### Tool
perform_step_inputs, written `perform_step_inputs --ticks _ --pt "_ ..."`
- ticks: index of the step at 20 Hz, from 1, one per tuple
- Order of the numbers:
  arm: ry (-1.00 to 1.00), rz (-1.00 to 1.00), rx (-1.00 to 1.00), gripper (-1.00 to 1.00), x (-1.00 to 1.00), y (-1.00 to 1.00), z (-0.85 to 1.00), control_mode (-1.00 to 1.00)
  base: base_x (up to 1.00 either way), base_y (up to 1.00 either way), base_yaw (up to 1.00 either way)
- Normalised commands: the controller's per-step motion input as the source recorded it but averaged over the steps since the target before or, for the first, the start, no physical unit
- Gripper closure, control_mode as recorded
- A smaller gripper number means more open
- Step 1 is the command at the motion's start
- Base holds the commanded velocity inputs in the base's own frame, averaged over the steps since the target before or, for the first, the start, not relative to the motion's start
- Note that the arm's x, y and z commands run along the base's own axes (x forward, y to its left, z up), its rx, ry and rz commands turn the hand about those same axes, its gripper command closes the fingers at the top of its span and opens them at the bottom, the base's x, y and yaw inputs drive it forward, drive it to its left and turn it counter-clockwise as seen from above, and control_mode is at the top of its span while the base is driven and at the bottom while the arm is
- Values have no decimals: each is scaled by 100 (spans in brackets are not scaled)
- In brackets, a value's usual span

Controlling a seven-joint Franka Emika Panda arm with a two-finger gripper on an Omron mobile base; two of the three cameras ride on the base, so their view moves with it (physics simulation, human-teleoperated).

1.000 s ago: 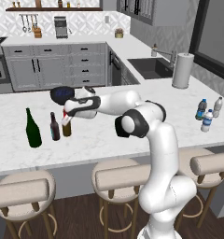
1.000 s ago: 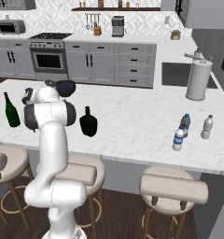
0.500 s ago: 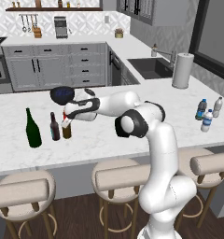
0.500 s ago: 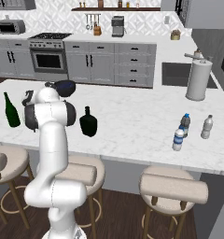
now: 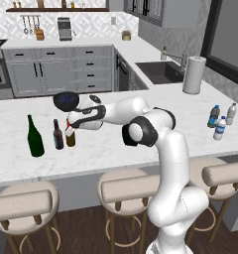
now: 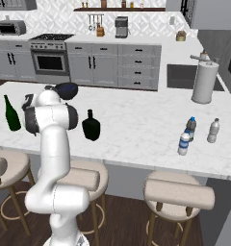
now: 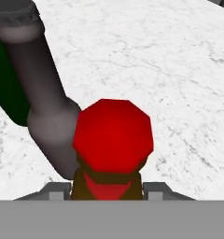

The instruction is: Move the plastic bottles in the middle to the plastics group, and the glass bottles in the middle to the glass group.

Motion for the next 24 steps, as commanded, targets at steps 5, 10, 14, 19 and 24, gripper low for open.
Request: perform_step_inputs --ticks 5,10,14,19,24 --pt "0 0 0 -100 0 0 0 -100 0 0 0" --pt "0 0 0 -100 0 0 4 -100 0 0 0" --pt "0 0 0 -100 0 0 30 -100 0 0 0" --pt "0 0 0 -100 0 0 69 -100 0 0 0" --pt "0 0 0 -100 0 0 72 -100 0 0 0"
